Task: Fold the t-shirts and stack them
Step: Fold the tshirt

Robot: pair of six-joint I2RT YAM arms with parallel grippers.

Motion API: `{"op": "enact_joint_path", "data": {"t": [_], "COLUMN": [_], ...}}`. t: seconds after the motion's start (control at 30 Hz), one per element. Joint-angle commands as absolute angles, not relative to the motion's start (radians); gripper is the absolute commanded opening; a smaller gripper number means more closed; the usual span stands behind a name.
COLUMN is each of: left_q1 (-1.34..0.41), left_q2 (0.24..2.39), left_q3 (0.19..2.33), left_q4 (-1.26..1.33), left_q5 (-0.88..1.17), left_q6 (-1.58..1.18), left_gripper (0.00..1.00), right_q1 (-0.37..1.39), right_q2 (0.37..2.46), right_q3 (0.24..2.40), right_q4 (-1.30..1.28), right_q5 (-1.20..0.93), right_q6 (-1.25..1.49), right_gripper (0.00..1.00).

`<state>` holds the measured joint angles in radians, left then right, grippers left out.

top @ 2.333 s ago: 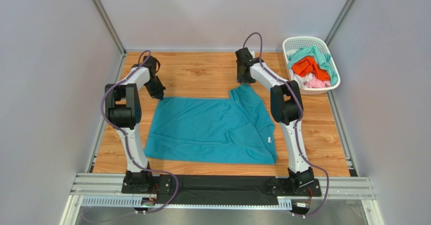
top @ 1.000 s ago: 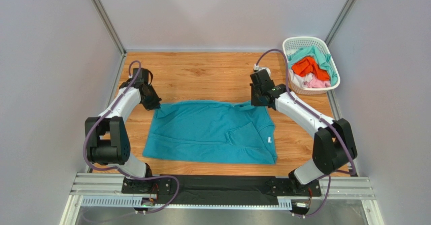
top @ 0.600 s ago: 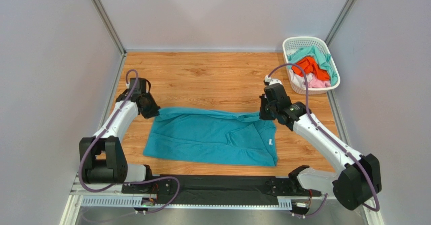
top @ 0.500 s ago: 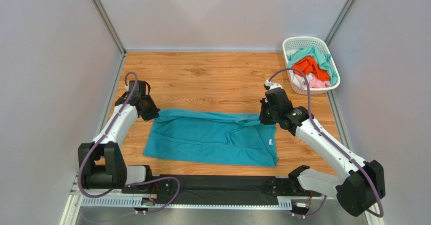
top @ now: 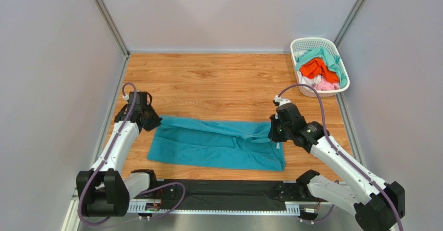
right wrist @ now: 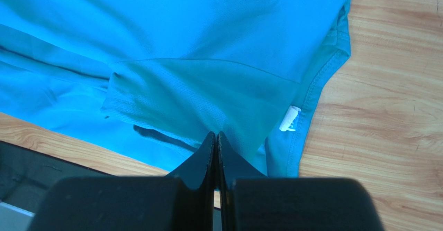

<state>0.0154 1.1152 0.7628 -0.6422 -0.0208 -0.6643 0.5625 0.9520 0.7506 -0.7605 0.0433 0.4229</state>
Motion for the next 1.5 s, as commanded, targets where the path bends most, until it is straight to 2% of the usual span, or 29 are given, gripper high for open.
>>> {"op": "enact_joint_path", "data": {"t": [0.0, 0.5, 0.6, 0.67, 0.77, 0.8, 0.87, 0.9, 0.93, 0.97, 1.0, 1.23, 1.47], "left_q1": [0.020, 0.020, 0.021, 0.020, 0.020, 0.021, 0.020, 0.021, 0.021, 0.021, 0.021, 0.014, -0.090], "left_q2": [1.063, 1.051, 1.048, 1.043, 1.022, 1.013, 0.983, 0.973, 0.950, 0.934, 0.922, 0.839, 0.946], "left_q3": [0.749, 0.626, 0.614, 0.607, 0.603, 0.607, 0.614, 0.618, 0.630, 0.637, 0.641, 0.684, 0.704], "left_q4": [-0.646, -0.630, -0.627, -0.626, -0.632, -0.643, -0.656, -0.666, -0.690, -0.699, -0.707, -0.716, -0.620], "left_q5": [-0.026, -0.060, -0.061, -0.054, -0.046, -0.045, -0.038, -0.034, -0.029, -0.017, -0.012, 0.066, 0.118], "left_q6": [-0.699, -0.736, -0.738, -0.739, -0.747, -0.758, -0.767, -0.770, -0.778, -0.778, -0.778, -0.779, -0.764], "left_gripper": [0.00, 0.00, 0.02, 0.07, 0.15, 0.35, 0.60, 0.75, 0.97, 1.00, 1.00, 1.00, 1.00], "right_q1": [0.568, 0.581, 0.594, 0.607, 0.623, 0.624, 0.624, 0.624, 0.624, 0.624, 0.624, 0.624, 0.623], "right_q2": [0.922, 0.933, 0.946, 0.948, 0.924, 0.916, 0.897, 0.879, 0.871, 0.864, 0.853, 0.841, 0.903], "right_q3": [0.747, 0.661, 0.634, 0.597, 0.569, 0.568, 0.574, 0.578, 0.583, 0.597, 0.604, 0.698, 0.669], "right_q4": [-0.788, -0.775, -0.773, -0.773, -0.776, -0.779, -0.784, -0.791, -0.792, -0.792, -0.793, -0.785, -0.620], "right_q5": [0.014, -0.060, -0.055, -0.055, -0.043, -0.049, -0.057, -0.058, -0.058, -0.058, -0.058, -0.061, -0.135], "right_q6": [0.433, 0.488, 0.580, 0.618, 0.658, 0.664, 0.666, 0.663, 0.655, 0.649, 0.643, 0.644, 0.690], "right_gripper": [0.00, 0.02, 0.04, 0.05, 0.15, 0.26, 0.40, 0.63, 0.69, 0.89, 1.00, 1.00, 1.00]}}
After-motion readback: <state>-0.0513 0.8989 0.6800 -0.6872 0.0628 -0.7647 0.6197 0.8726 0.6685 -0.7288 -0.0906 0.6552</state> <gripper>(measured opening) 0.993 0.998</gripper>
